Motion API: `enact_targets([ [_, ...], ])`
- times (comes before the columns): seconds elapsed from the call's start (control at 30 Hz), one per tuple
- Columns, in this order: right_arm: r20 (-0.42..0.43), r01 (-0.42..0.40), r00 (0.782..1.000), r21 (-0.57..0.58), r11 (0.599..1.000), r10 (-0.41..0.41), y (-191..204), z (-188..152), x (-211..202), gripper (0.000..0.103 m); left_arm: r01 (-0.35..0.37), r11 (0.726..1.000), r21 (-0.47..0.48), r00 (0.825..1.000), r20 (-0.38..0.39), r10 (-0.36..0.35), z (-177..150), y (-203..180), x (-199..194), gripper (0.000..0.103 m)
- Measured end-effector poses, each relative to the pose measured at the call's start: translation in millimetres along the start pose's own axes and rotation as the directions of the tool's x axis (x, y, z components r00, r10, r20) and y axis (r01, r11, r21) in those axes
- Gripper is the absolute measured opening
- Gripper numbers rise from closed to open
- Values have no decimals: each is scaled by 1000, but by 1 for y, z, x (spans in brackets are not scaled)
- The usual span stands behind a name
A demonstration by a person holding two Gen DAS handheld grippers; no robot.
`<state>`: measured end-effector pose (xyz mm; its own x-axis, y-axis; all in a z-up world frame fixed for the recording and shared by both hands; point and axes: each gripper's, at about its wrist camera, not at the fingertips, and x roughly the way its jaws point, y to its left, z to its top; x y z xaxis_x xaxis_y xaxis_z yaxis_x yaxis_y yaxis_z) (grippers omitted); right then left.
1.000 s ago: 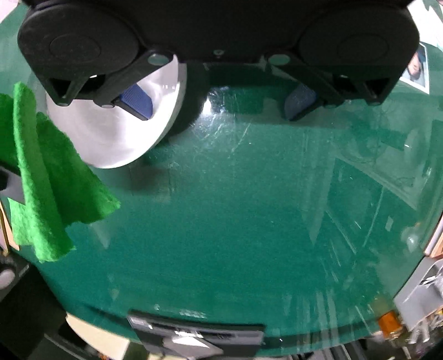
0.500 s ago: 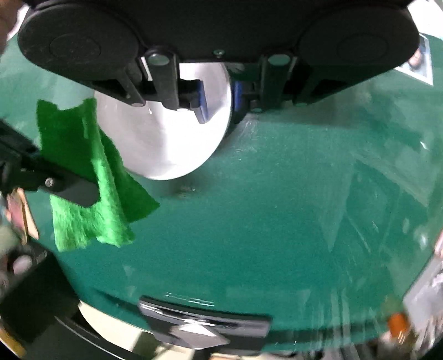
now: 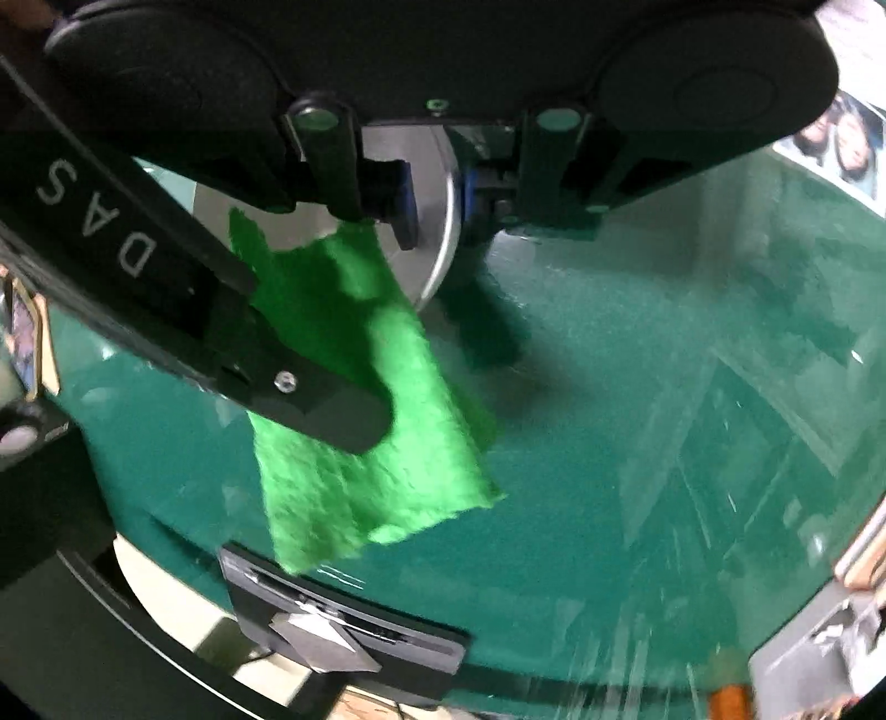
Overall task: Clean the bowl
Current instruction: 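Lift the green cloth off the plate with the right gripper and reposition it, then wipe the plate rim with the cloth in the right gripper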
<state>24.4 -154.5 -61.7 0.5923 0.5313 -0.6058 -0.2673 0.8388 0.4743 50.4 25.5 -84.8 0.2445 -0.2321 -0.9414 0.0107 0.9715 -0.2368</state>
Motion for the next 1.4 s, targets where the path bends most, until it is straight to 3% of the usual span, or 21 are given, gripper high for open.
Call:
enact_targets([
  [0.07, 12, 37, 999, -19, 999, -37, -4, -1, -5, 4, 18, 1000, -18, 1000, -13, -18, 0, 5, -1, 16],
  [0.13, 10, 148, 989, -51, 988, -148, -17, -3, -7, 4, 31, 999, -19, 999, -19, -32, 2, 7, 0, 16],
  [0.23, 4, 136, 991, 11, 991, -136, -24, -5, -10, 4, 37, 999, 1, 999, -16, -37, 2, 8, 1, 16],
  [0.4, -26, 23, 999, 30, 999, -22, -9, -4, 2, 3, 92, 995, -36, 995, -22, -93, -2, 18, 2, 16],
  [0.47, -32, 27, 999, 24, 999, -26, -9, -6, 4, 3, 93, 995, -34, 995, -21, -93, -3, 18, 1, 16],
  [0.57, -10, 103, 995, -36, 994, -103, -13, -10, -5, 3, 98, 995, -31, 995, -18, -99, -3, 18, 2, 17],
  [0.7, -22, 187, 982, -25, 982, -187, -27, -13, -21, 4, 103, 994, -25, 995, -11, -104, -5, 19, 0, 17],
  [0.9, 0, 147, 989, -115, 982, -148, -7, -11, -4, 4, 99, 995, 11, 995, -7, -99, -6, 16, 0, 16],
  [0.97, 4, 148, 989, -185, 972, -149, 1, -14, 2, 4, 99, 995, 14, 995, -4, -99, -5, 16, 0, 16],
  [1.1, 12, 271, 961, -221, 937, -276, -14, -19, -11, 4, 108, 994, 8, 994, 4, -108, -4, 17, 1, 17],
  [1.13, 14, 349, 935, -225, 910, -355, -23, -19, -20, 4, 109, 994, 8, 994, 6, -109, -4, 17, 1, 17],
  [1.17, 20, 364, 929, -225, 904, -369, -24, -19, -23, 4, 108, 994, 9, 994, 8, -108, -5, 17, 1, 17],
  [1.2, 97, 413, 911, -212, 886, -401, -24, -14, -41, 4, 106, 994, 10, 994, 10, -106, -6, 17, 0, 17],
  [1.27, 154, 445, 895, -218, 869, -420, -18, -10, -50, 4, 98, 995, 19, 995, 11, -98, -6, 15, 0, 17],
  [1.3, 171, 445, 894, -237, 863, -414, -13, -8, -53, 4, 95, 995, 21, 995, 11, -96, -5, 14, 0, 17],
  [1.37, 123, 399, 916, -366, 841, -381, 3, -15, -35, 4, 98, 995, 22, 995, 8, -98, -4, 15, 1, 17],
  [1.4, 101, 370, 928, -373, 851, -359, 5, -18, -30, 4, 99, 995, 22, 995, 7, -99, -4, 15, 1, 17],
])
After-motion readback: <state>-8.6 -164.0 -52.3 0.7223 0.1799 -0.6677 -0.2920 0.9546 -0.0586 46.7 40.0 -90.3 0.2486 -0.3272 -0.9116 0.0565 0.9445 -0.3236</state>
